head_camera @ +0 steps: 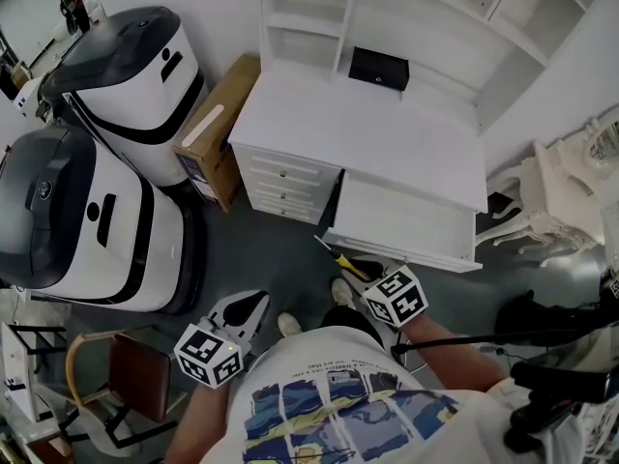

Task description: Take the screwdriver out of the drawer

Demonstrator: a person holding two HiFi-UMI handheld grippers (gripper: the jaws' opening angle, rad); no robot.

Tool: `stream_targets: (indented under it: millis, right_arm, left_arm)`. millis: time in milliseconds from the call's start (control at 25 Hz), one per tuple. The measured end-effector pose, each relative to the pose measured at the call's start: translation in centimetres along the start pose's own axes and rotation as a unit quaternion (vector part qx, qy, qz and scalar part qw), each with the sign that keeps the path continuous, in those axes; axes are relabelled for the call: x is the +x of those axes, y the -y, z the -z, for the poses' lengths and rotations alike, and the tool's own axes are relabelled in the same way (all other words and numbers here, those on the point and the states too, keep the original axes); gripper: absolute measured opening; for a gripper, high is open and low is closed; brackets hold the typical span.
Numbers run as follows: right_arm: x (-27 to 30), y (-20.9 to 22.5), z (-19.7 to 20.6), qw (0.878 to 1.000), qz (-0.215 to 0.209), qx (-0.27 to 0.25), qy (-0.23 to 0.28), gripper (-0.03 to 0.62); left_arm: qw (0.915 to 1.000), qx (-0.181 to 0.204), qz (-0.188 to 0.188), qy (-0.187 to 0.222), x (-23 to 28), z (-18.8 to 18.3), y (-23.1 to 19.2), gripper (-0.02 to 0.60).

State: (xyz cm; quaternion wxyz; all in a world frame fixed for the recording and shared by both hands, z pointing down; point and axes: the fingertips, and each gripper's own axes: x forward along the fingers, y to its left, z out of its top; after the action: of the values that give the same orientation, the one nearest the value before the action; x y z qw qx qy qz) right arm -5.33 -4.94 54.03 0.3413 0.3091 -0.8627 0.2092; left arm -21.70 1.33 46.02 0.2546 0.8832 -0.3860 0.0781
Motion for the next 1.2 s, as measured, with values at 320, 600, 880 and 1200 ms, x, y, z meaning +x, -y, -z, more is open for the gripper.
stream_targets:
  millis: [320, 600, 880, 1200]
  right_arm:
    - [0.6, -1.1, -0.8, 1.0, -0.009, -0.013, 0.0, 0.103]
    - [0.7, -1.3, -0.9, 1.0, -0.01, -0.013, 0.0, 0.103]
    - [0.8, -1.5, -1.1, 1.0, -0.011, -0.01, 0.001, 0.103]
    - [1.1, -1.9, -1.0, 1.0, -0.012, -0.011, 0.002, 0.103]
  left_arm:
    - [1.0, -0.004, -0.001, 0.001, -0.4, 0.2, -0.4, 0.014]
    - [1.0, -0.003, 0.008, -0.004, 0.1, 0.3, -0.4, 0.014]
    - [0.9998, -0.001, 0.016, -0.009, 0.4, 0.2, -0.3, 0.014]
    - [0.9997, 0.0, 0.018, -0.016, 0.3, 0.7, -0.5, 0.014]
